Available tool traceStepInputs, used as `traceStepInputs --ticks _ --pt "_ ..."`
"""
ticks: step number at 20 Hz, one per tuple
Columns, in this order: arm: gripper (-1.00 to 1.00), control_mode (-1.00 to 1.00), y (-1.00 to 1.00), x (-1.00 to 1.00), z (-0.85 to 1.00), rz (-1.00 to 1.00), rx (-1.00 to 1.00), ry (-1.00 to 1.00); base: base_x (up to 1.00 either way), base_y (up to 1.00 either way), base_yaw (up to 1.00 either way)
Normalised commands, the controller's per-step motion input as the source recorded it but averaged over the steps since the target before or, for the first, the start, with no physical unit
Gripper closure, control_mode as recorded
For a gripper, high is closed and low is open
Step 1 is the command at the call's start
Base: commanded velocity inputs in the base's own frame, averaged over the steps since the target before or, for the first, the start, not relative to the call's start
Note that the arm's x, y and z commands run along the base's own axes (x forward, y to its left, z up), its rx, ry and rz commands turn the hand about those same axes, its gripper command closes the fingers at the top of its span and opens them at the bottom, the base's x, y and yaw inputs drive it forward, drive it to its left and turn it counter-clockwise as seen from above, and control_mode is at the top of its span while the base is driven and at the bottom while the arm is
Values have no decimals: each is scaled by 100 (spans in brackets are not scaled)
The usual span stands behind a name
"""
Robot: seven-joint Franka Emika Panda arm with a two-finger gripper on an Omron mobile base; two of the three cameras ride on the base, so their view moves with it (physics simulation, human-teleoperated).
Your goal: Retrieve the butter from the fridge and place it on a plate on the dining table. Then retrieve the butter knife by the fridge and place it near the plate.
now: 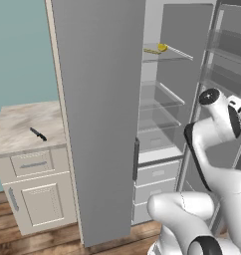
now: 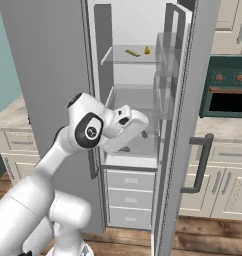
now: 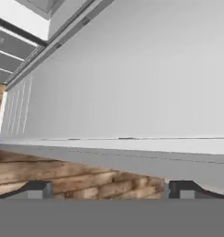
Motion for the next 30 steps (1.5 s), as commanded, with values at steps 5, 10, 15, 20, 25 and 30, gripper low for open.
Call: traceStepInputs --ticks 5,10,15,20,25,30 --pt "-100 -100 72 26 -17 -20 75 -35 0 0 0" --pt "-100 -100 59 18 -25 -31 57 -37 0 0 0" --pt "-100 -100 57 -1 -18 -21 49 -5 0 0 0" --pt "-100 -100 37 -29 21 -2 10 4 0 0 0" --pt "-100 -100 56 -32 8 0 -17 26 0 0 0" --pt "-100 -100 56 -25 -39 6 -12 3 0 0 0"
